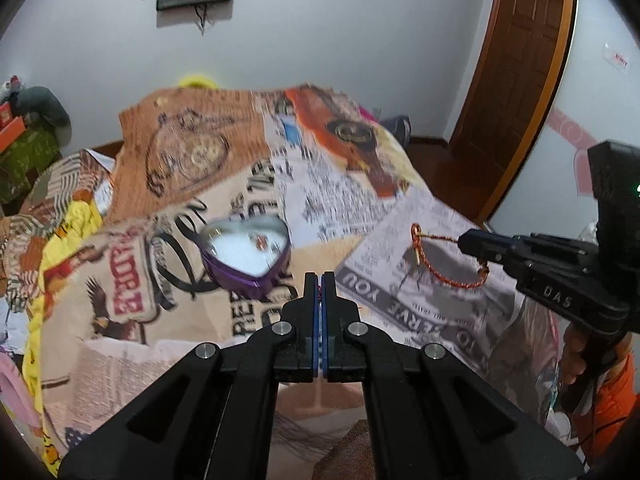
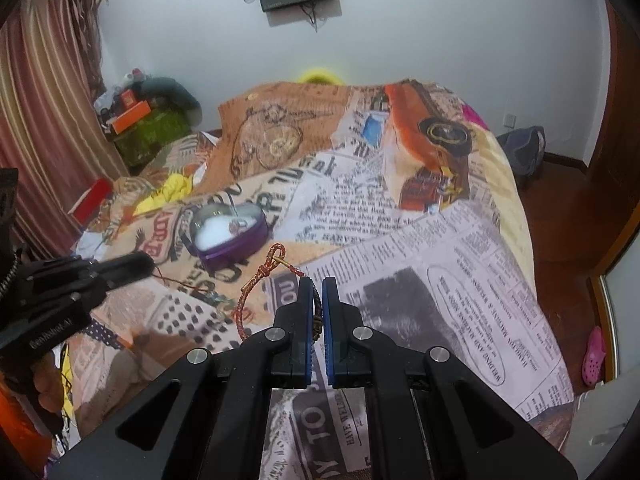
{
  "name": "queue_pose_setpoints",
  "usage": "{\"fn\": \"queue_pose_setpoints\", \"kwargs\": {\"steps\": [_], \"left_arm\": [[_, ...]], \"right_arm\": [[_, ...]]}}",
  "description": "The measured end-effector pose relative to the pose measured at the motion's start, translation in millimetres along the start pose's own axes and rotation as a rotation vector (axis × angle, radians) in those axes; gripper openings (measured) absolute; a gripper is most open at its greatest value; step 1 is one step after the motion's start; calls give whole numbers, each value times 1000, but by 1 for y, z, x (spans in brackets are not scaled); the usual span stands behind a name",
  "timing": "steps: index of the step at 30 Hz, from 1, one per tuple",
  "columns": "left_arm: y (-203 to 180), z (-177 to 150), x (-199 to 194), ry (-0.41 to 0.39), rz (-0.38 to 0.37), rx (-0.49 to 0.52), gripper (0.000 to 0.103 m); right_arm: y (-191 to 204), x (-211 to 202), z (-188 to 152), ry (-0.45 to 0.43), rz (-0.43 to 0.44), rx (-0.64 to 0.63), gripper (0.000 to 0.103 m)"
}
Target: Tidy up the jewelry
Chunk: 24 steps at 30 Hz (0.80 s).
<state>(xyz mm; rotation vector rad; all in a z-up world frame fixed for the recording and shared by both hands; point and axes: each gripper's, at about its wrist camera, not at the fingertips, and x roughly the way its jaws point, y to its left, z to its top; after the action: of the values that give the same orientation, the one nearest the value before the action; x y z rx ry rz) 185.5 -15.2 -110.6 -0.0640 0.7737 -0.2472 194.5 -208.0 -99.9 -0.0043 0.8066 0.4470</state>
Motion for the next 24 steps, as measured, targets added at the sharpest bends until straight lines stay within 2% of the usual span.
{"fn": "queue_pose_setpoints", "kwargs": {"steps": [13, 24], "left_arm": [[22, 28, -31, -117, 42, 5, 0], [35, 53, -30, -171, 55, 26, 0]], "right_arm": [[28, 8, 21, -31, 26, -35, 4], [42, 27, 40, -36, 49, -44, 4]]}}
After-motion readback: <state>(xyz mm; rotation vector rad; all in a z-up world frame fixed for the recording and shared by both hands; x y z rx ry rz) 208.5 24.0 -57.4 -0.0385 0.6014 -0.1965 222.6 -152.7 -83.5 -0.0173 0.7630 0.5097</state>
